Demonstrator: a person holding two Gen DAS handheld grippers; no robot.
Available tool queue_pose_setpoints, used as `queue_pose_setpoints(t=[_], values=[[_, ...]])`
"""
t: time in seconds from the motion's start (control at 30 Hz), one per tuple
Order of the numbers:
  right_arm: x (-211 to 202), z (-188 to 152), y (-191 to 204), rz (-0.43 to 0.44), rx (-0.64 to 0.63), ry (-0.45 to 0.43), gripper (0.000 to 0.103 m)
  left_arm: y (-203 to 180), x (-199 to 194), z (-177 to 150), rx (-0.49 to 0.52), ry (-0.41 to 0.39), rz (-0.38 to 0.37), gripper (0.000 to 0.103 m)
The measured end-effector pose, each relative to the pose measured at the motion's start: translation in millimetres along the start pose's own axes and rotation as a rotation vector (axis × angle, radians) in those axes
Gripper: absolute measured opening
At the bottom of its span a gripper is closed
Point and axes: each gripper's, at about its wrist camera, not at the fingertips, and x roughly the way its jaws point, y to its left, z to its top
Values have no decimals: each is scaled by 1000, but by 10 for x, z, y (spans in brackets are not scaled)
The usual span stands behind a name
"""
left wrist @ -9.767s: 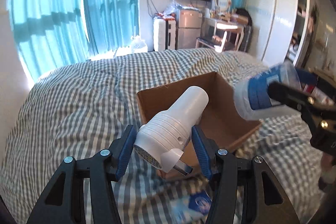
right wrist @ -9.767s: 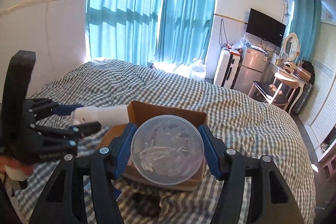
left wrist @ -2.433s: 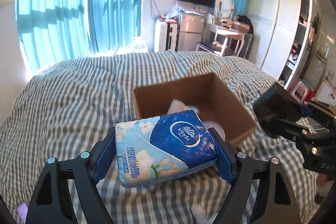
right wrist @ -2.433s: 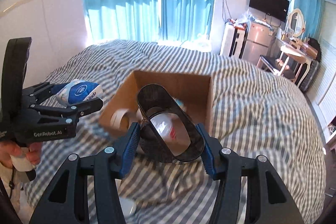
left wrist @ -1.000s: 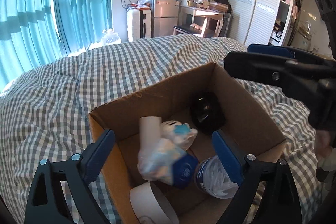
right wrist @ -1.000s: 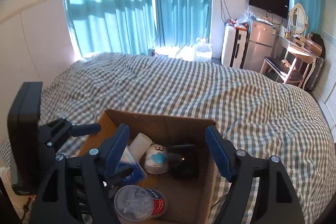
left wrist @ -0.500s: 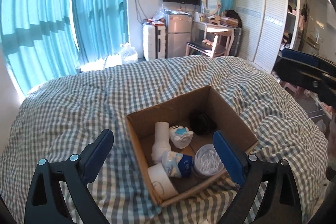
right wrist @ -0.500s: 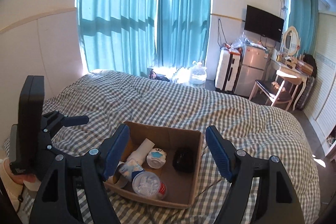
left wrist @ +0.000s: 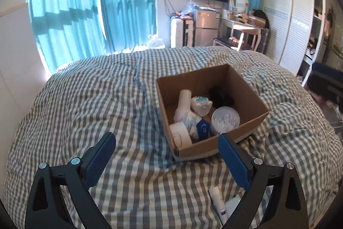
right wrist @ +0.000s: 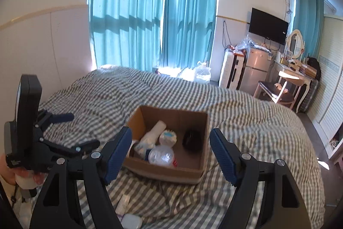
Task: Organize objects
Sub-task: 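Move both tools back to the white spray tube and earbud case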
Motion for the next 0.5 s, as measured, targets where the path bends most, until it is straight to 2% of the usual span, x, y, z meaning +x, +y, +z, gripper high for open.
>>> queue_pose_setpoints(t=[0.17, 0.33, 0.43, 0.5], values=[[308, -576, 15, 37, 68, 108, 75, -113, 224, -375, -4, 55, 2, 98], [633, -1069, -20, 31, 64, 243, 75, -241, 521, -723, -1, 148, -17, 98], [713, -1317, -103, 32, 102, 289, 75, -322, 656, -880, -2, 216, -46, 98], [770, -1448, -165, 31, 144, 317, 75, -418, 685, -953, 24, 227, -56, 98]])
